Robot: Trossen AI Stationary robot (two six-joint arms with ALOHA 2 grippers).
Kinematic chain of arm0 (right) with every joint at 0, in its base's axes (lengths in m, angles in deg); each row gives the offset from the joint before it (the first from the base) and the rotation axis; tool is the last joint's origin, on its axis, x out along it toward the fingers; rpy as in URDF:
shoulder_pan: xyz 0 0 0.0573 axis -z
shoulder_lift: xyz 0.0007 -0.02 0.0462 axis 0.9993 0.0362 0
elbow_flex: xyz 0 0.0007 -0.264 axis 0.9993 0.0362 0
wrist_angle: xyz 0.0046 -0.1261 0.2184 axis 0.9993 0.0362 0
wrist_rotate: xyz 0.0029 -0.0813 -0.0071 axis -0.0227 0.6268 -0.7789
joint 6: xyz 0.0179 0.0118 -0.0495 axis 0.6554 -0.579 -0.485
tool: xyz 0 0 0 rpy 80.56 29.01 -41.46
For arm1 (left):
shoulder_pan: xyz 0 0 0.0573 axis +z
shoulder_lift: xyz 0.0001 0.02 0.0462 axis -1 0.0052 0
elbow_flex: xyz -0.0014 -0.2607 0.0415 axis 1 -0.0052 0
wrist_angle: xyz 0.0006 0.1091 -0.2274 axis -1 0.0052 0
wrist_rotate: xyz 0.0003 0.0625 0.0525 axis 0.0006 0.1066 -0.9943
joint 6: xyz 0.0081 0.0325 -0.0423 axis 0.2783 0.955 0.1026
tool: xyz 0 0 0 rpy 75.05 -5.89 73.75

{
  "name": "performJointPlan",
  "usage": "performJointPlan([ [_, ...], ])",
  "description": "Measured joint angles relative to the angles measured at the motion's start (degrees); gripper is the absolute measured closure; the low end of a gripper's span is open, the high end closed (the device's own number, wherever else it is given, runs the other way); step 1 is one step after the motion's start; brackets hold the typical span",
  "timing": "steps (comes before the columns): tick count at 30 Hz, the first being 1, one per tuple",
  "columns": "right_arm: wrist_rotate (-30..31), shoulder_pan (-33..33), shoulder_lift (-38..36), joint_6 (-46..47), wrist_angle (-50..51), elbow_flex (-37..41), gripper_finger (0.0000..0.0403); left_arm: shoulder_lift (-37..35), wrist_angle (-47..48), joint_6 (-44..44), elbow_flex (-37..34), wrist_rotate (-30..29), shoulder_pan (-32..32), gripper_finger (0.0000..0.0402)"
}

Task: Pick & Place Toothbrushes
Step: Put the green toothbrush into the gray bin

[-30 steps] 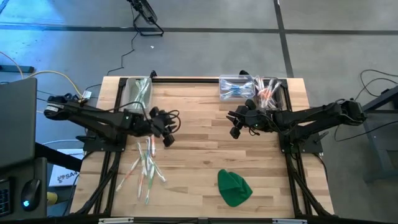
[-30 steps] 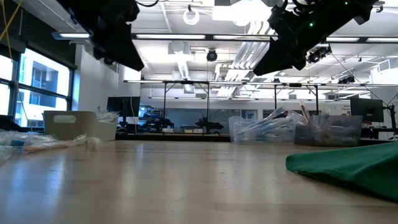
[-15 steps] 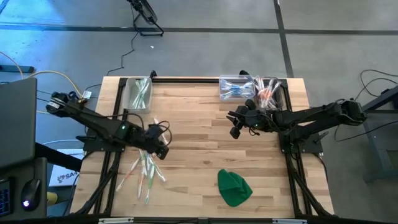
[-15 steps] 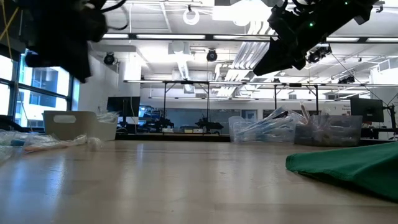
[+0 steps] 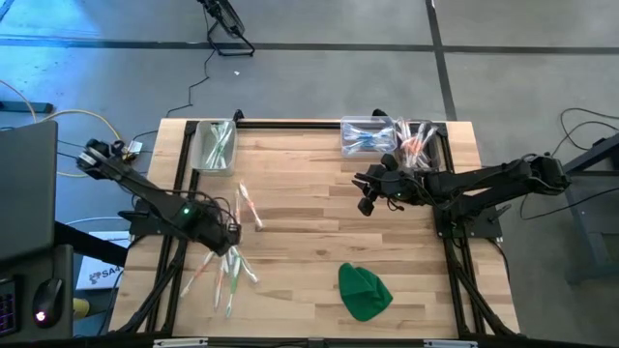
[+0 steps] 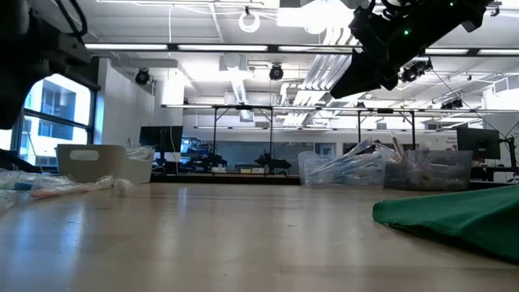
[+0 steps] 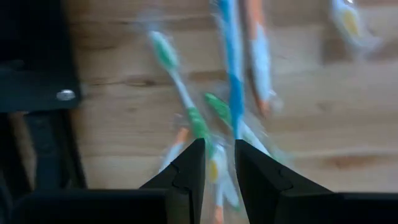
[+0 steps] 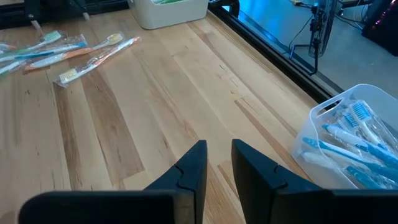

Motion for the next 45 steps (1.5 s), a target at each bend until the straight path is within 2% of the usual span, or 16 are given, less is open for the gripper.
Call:
performJointPlan([
  [3, 0.0, 0.0, 0.0, 0.0, 0.0, 0.0, 0.0337, 1.68, 1.75, -2.61, 0.0, -0.11, 0.12, 0.0319],
  [11, 0.0, 0.0, 0.0, 0.0, 0.0, 0.0, 0.0337, 6.37, 1.72, -2.31, 0.0, 0.61, 0.13, 0.0319],
  [18, 0.0, 0.0, 0.0, 0.0, 0.02, 0.0, 0.0337, 6.56, 1.92, -2.26, 0.0, 0.8, 0.13, 0.0319],
  [25, 0.0, 0.0, 0.0, 0.0, 0.02, 0.0, 0.0337, 6.56, 2.59, -2.53, 0.0, -1.74, 0.15, 0.0315],
  [29, 0.0, 0.0, 0.0, 0.0, 0.02, 0.0, 0.0337, 6.56, 2.59, -2.5, 0.0, -1.73, 0.15, 0.0297],
  [38, 0.0, 0.0, 0.0, 0.0, 0.04, 0.0, 0.0337, 6.54, 1.25, -2.58, 0.0, -1.75, 0.15, 0.0217],
  [45, 0.0, 0.0, 0.0, 0.0, 0.04, 0.0, 0.0337, 6.52, 0.02, -2.44, 0.0, -1.77, 0.15, 0.0206],
])
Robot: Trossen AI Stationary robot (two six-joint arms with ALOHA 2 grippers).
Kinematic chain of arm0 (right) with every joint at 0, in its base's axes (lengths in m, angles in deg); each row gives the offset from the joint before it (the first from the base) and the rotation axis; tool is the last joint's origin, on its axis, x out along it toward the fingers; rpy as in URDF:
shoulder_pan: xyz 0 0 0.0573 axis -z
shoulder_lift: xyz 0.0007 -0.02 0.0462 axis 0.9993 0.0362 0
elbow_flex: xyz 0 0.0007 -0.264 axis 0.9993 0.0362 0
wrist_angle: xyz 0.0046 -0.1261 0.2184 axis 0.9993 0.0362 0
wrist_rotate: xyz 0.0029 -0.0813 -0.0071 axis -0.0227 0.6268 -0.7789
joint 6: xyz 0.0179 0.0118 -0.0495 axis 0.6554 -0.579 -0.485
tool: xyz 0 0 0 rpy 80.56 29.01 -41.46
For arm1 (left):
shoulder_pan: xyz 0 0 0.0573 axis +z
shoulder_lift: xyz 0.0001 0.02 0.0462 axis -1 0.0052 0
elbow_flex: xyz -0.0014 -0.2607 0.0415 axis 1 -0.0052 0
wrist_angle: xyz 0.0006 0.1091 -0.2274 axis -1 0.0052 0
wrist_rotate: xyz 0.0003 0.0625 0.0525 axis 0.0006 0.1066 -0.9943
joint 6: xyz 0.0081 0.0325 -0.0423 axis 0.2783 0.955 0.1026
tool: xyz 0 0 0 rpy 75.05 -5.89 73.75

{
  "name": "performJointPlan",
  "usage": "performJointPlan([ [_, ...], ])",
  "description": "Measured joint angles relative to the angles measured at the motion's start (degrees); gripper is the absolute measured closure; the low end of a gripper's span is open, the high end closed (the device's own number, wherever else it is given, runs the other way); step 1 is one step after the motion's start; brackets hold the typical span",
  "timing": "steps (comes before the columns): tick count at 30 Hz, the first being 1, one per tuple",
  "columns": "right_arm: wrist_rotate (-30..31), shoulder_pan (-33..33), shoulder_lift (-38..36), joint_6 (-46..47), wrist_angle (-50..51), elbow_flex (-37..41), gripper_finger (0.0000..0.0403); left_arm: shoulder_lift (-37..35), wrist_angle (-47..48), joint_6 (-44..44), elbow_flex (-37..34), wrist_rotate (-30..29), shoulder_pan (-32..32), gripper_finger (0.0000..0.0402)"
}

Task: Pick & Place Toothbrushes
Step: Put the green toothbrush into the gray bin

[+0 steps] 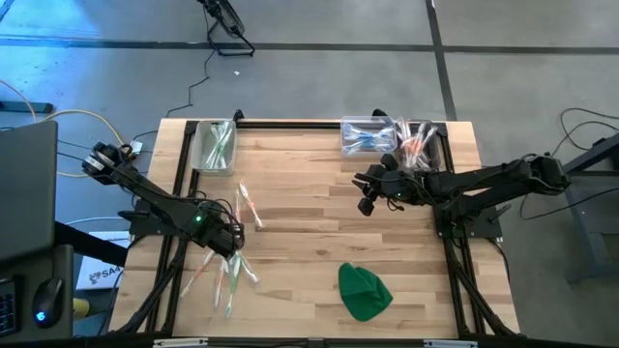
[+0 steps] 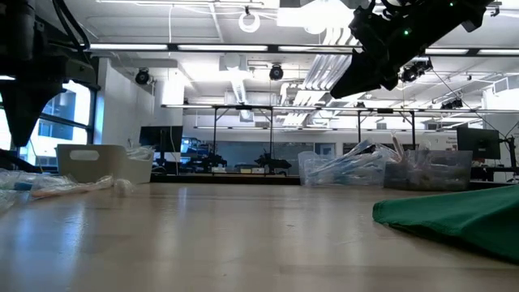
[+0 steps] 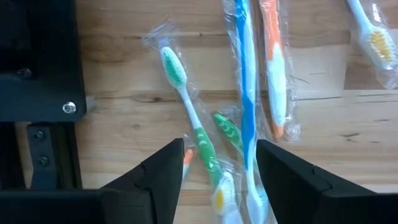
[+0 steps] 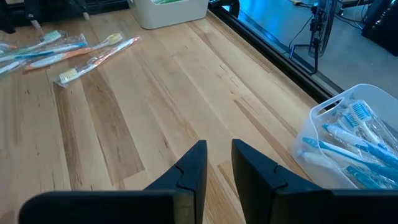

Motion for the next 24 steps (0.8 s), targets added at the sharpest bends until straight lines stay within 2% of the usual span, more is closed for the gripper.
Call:
performJointPlan([
  [12, 0.0, 0.0, 0.0, -0.02, 0.0, 0.0, 0.0337, 0.0, -1.55, 0.57, 0.0, -0.39, 0.0, 0.0206],
  [24, 0.0, 0.0, 0.0, -0.04, 0.0, 0.0, 0.0337, 0.0, -7.09, 10.27, 0.0, -0.52, 0.0, 0.0206],
])
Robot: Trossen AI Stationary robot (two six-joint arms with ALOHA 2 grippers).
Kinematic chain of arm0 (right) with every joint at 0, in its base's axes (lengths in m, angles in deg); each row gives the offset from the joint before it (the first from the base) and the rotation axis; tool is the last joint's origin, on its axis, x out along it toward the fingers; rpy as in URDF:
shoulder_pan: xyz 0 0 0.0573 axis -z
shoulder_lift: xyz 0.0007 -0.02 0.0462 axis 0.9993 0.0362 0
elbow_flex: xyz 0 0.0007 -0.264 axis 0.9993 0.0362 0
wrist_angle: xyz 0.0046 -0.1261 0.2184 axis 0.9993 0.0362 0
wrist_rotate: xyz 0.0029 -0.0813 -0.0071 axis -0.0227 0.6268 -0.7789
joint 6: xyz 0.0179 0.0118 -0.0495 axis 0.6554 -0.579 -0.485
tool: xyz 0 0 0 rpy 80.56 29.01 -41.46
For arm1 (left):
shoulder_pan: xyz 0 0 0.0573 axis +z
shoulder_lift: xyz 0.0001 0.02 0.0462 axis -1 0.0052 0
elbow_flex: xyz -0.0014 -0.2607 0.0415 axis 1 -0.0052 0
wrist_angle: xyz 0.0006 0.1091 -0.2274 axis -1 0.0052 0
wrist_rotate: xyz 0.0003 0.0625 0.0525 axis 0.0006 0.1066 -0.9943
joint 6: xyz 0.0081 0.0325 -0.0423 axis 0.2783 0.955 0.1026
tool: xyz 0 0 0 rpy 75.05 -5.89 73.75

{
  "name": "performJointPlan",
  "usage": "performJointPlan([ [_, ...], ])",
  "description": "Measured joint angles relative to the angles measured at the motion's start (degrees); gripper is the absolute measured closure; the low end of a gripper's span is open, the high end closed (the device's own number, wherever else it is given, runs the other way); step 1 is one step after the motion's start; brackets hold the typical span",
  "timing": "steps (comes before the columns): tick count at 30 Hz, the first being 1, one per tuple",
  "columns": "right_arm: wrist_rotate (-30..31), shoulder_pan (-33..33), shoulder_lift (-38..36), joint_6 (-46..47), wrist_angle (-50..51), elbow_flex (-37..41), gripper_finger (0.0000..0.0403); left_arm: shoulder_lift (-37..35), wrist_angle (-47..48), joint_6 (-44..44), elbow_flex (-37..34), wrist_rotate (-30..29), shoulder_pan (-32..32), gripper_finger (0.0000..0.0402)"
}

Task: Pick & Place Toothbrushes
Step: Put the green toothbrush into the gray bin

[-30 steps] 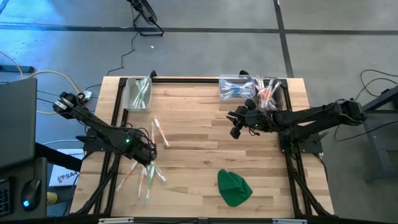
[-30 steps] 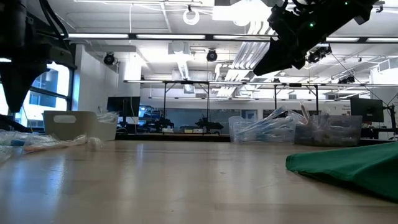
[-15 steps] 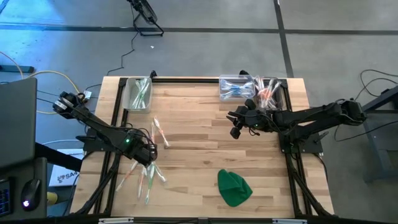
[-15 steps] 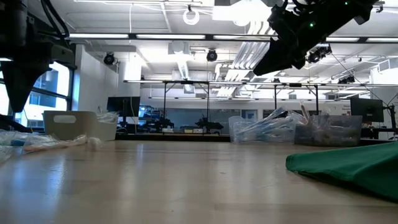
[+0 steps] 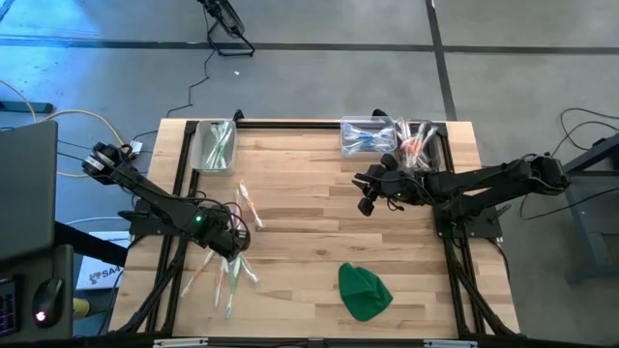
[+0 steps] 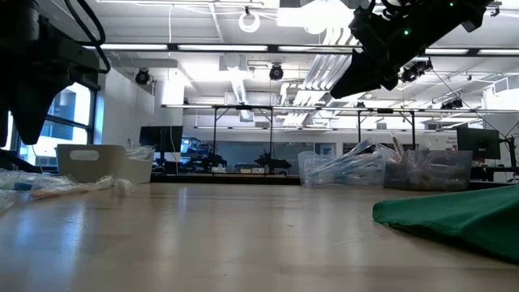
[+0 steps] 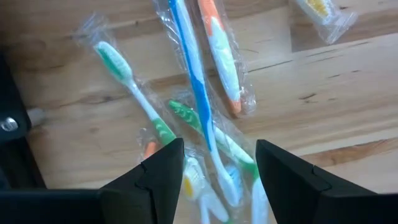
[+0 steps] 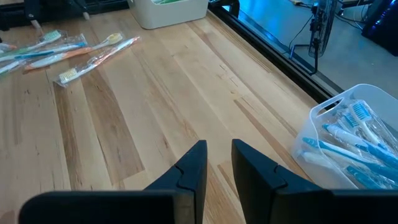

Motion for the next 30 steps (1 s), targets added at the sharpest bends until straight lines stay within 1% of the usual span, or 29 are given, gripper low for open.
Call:
performJointPlan([
  [11, 0.0, -0.01, 0.0, 0.01, 0.0, 0.0, 0.0337, 0.0, -0.03, 0.34, 0.0, -0.03, 0.0, 0.0206],
  [16, 0.0, 0.0, 0.0, -0.01, 0.0, 0.0, 0.0337, 0.0, -0.47, 2.69, 0.0, -2.63, 0.0, 0.0206],
  [24, 0.0, 0.0, 0.0, -0.01, 0.0, 0.0, 0.0337, 0.0, 1.41, -6.59, 0.0, -2.67, 0.02, 0.0206],
  [30, 0.0, 0.0, 0.0, -0.01, 0.0, 0.0, 0.0337, 0.23, 8.19, -15.08, 0.0, -2.41, 0.02, 0.0206],
])
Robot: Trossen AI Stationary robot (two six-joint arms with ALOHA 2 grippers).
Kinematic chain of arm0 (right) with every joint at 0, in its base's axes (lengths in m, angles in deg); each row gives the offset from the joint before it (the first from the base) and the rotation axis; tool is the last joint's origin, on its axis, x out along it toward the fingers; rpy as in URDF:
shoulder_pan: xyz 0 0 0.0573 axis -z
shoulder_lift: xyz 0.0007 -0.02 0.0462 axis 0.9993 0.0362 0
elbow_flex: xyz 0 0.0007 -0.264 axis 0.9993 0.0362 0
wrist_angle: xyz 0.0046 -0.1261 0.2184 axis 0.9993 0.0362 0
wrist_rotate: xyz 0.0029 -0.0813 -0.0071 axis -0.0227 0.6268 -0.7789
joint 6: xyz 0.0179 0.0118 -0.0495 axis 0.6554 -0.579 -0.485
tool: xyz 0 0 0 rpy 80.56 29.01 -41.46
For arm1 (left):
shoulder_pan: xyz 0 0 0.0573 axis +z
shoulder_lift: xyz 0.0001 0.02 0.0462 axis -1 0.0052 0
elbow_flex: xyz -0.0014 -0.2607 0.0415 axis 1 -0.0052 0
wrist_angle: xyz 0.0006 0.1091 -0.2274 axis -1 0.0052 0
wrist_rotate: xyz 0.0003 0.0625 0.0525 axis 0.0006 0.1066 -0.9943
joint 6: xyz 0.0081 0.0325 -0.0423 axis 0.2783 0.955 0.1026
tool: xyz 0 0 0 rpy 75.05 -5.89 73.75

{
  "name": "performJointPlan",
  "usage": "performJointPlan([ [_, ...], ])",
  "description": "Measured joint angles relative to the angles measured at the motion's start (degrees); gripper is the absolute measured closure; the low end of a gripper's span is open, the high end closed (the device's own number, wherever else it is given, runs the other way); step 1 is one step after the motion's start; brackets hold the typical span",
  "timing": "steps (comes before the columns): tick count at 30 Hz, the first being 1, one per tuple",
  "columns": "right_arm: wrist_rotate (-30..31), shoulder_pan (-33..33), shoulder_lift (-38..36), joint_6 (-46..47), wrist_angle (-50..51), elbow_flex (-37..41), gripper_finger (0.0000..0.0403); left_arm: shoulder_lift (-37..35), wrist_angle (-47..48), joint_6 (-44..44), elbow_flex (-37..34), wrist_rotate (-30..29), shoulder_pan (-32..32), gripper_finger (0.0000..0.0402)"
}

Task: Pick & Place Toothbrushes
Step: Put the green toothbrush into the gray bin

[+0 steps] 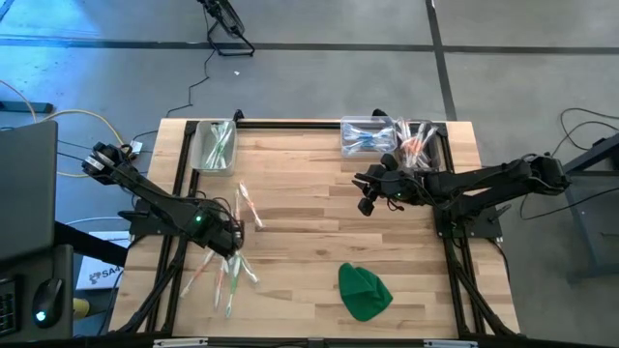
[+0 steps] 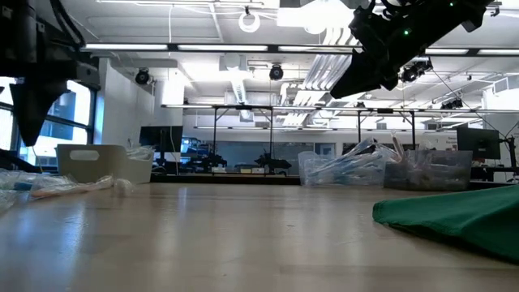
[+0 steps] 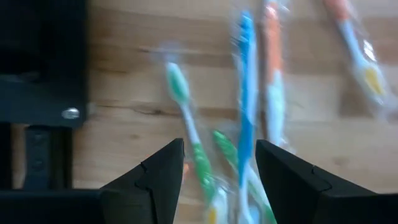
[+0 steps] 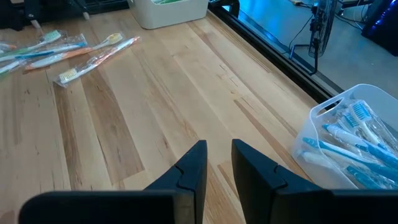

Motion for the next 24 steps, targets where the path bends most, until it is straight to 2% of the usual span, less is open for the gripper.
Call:
performJointPlan([
  [4, 0.0, -0.01, 0.0, 0.0, -0.01, 0.0, 0.0337, 1.76, 2.79, -4.03, -0.02, 0.27, 0.0, 0.0206],
  [12, 0.0, 0.0, 0.0, 0.0, -0.02, 0.0, 0.0337, 7.8, 2.31, -4.82, -0.02, 0.9, 0.0, 0.0208],
  [20, 0.0, 0.0, 0.0, 0.0, 0.0, -0.02, 0.0337, 9.36, 1.59, -5.82, -1.39, 0.88, 0.0, 0.0257],
  [24, 0.0, -0.01, 0.0, 0.0, 0.0, -0.01, 0.0337, 9.38, -3.06, -6.1, -4.41, 0.83, 0.0, 0.0274],
])
